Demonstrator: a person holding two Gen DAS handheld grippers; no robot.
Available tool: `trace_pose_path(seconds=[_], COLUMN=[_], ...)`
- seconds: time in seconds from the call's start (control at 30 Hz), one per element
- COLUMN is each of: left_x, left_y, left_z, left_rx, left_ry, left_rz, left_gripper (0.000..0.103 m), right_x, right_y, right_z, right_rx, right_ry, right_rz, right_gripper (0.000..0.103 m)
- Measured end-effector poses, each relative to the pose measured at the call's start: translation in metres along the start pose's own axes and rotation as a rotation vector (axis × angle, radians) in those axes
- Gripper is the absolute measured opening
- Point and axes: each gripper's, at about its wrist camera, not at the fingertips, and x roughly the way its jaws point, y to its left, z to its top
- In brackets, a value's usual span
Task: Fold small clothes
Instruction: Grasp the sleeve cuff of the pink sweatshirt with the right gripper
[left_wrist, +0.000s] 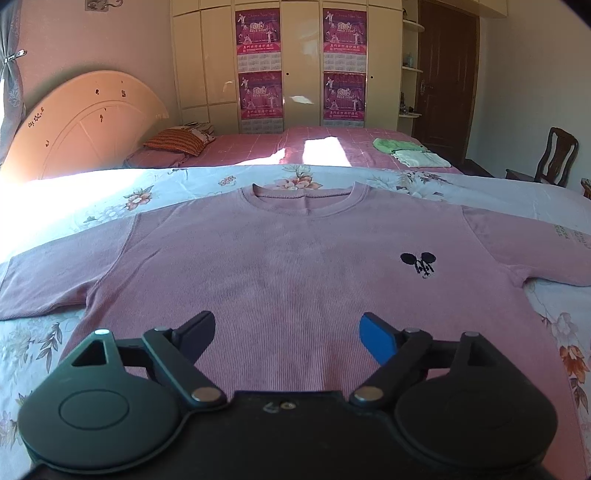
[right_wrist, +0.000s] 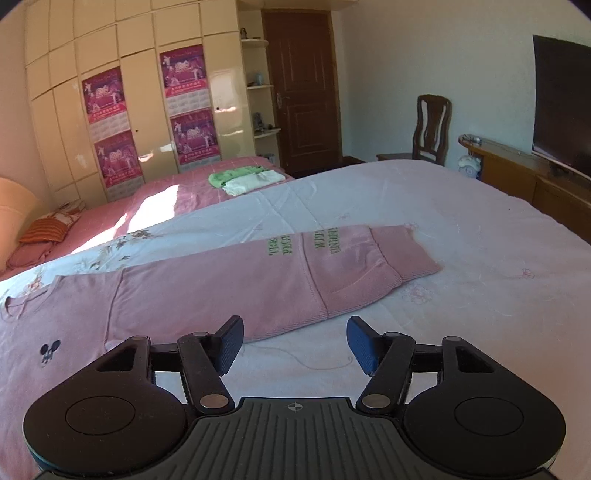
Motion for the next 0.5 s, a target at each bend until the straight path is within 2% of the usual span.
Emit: trace_pose_path(seconds=[0.17,0.33,0.37,0.43,0.5], left_x=[0.025,0.045,0.047,0.053,0.056], left_y=[-0.007,-0.013,-0.014,-0.015,-0.016], left_z=[0.005,0.006,0.006,0.008,0.011], left_rx=[-0.002,0.012,0.014,0.011,0.008], left_ry=[0.03,0.072,0.077,0.085,0.088], left_rz=[-0.005,-0.009,-0.009,-0.011,-0.014], left_gripper=[0.085,0.086,0.086,0.086,0.086], right_x=[0.048,0.075,0.081,0.086,0.088], right_y=[-0.039,-0.078,-0.084,-0.098,-0.11], right_z=[0.012,0.022,0.024,0.025,0.027], right_rx=[0.101,0.231,0.259,0.33,0.381], right_ry=[0.002,0.018,0.028,0.05,0.046], right_rz=[-0.059,-0.096,-0.098,-0.089,-0.068], right_gripper=[0.063,0.062,0.06,0.038,0.036])
